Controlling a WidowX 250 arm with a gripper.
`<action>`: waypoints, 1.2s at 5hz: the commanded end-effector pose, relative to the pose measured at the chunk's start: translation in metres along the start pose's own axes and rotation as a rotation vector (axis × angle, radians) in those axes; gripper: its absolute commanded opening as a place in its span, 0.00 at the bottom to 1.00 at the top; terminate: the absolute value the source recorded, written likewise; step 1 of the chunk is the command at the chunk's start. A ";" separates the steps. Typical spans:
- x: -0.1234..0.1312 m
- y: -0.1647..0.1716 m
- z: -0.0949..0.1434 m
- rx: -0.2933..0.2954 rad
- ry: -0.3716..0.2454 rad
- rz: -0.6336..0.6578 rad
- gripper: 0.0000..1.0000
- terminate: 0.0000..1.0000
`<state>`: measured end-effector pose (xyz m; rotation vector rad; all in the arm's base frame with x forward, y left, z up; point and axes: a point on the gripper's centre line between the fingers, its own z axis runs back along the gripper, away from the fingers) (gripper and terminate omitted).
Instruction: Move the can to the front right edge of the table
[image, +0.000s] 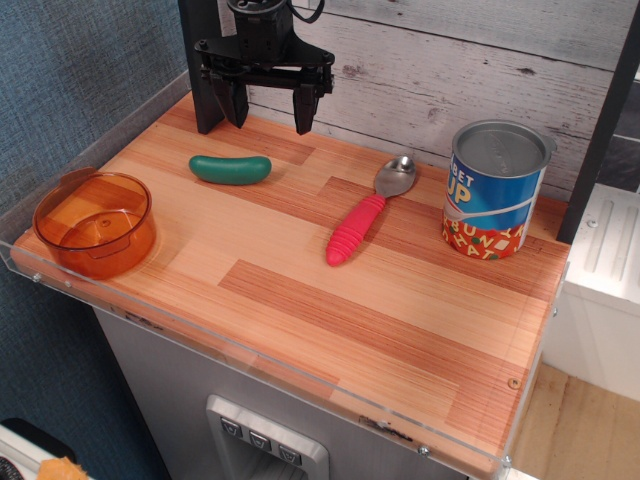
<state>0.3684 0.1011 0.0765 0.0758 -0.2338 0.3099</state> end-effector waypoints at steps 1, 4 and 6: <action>0.000 0.000 0.000 0.000 0.000 0.000 1.00 0.00; 0.013 -0.063 0.033 -0.077 -0.158 -0.175 1.00 0.00; 0.013 -0.113 0.071 -0.138 -0.297 -0.206 1.00 0.00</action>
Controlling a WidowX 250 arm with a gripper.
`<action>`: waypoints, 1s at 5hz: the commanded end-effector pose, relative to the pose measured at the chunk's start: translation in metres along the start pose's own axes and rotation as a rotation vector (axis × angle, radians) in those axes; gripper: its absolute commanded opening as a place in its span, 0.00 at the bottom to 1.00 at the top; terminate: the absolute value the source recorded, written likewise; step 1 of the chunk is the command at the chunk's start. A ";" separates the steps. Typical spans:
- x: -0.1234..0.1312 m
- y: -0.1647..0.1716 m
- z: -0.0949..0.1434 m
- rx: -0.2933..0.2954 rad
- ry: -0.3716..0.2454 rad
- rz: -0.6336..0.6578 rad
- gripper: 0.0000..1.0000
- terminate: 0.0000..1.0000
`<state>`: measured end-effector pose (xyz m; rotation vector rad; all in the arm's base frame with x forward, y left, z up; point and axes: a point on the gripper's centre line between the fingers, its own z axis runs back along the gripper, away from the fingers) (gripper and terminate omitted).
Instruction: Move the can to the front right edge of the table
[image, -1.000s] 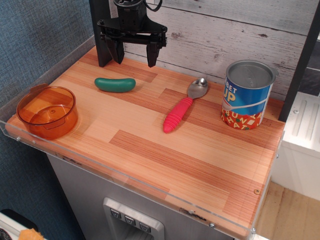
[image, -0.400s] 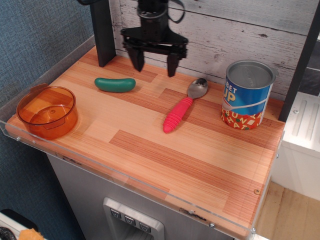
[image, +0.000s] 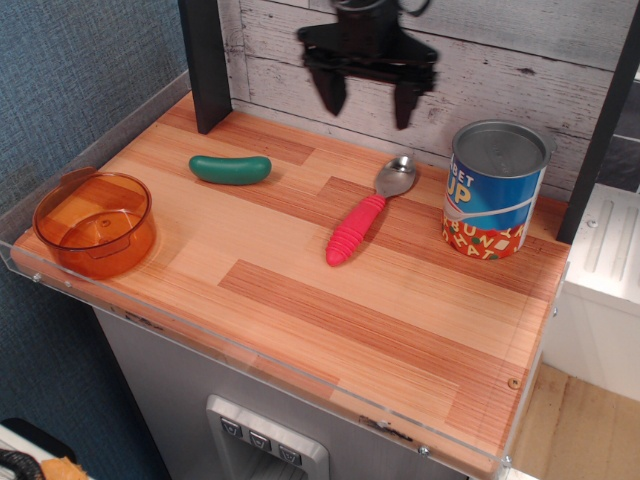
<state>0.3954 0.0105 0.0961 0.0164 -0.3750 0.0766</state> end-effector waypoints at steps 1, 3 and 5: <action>0.027 -0.042 0.045 -0.075 -0.181 -0.017 1.00 0.00; 0.038 -0.083 0.039 -0.114 -0.214 0.007 1.00 0.00; 0.038 -0.097 0.021 -0.096 -0.244 0.015 1.00 0.00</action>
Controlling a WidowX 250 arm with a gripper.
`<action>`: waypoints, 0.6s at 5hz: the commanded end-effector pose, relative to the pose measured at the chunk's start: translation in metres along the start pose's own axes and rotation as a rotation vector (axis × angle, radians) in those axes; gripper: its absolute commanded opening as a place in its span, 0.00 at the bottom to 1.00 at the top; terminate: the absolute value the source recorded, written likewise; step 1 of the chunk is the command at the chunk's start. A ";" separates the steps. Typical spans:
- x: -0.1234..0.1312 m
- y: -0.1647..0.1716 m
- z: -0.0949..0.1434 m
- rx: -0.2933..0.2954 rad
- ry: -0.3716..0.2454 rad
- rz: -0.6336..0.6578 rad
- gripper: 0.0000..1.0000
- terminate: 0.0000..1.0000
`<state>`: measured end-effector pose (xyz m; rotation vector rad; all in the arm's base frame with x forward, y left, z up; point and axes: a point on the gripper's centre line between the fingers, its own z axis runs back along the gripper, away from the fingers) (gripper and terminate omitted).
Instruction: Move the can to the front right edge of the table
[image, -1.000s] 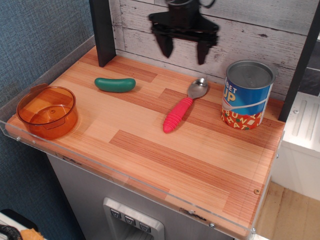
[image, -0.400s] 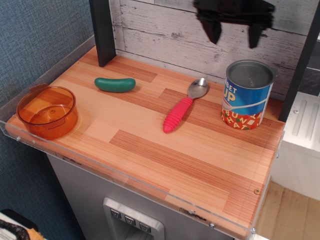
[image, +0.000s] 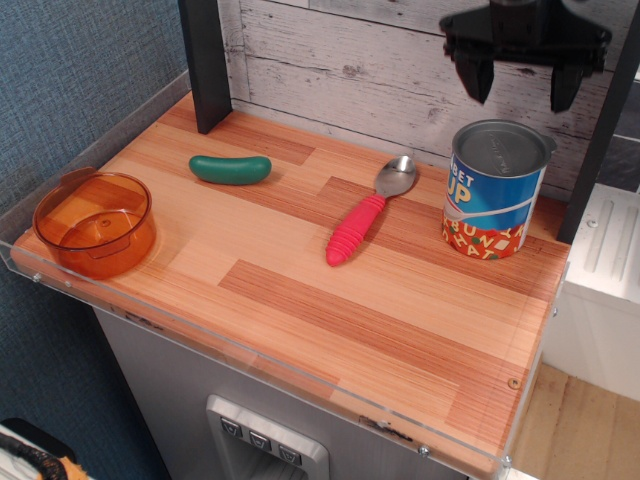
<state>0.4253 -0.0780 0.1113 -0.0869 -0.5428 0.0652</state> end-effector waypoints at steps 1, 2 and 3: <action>0.008 -0.006 0.001 0.028 -0.070 -0.030 1.00 0.00; 0.005 -0.003 -0.008 0.040 -0.067 -0.049 1.00 0.00; 0.000 0.000 -0.016 0.053 -0.048 -0.057 1.00 0.00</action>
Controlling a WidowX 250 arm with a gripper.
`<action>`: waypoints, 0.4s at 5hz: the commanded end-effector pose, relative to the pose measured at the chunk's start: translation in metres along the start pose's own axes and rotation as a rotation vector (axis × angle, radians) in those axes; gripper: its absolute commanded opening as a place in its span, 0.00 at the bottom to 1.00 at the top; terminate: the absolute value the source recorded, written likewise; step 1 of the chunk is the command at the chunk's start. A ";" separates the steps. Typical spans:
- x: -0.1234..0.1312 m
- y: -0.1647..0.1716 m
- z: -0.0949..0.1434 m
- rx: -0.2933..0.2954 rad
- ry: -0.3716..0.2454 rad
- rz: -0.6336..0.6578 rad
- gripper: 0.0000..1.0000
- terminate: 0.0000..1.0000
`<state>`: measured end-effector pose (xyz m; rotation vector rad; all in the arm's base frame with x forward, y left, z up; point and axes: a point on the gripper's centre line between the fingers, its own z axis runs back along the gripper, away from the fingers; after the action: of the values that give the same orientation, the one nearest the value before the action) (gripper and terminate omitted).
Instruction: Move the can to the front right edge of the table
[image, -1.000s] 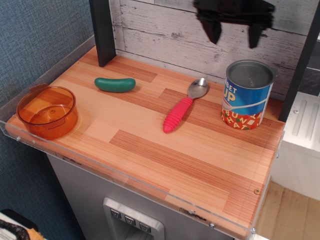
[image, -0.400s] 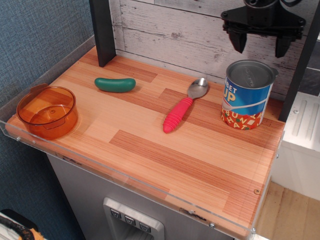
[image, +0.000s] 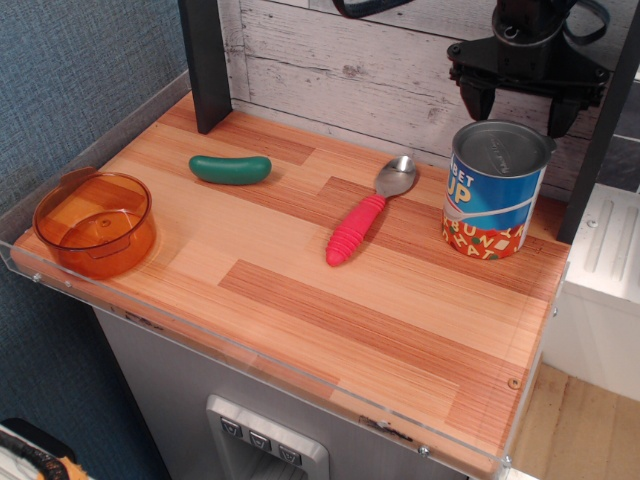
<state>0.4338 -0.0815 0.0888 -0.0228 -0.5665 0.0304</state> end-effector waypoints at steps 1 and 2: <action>0.000 0.008 0.007 -0.020 0.011 0.000 1.00 0.00; -0.009 0.011 0.011 -0.072 0.060 -0.015 1.00 0.00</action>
<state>0.4174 -0.0719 0.0665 -0.0834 -0.4402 -0.0019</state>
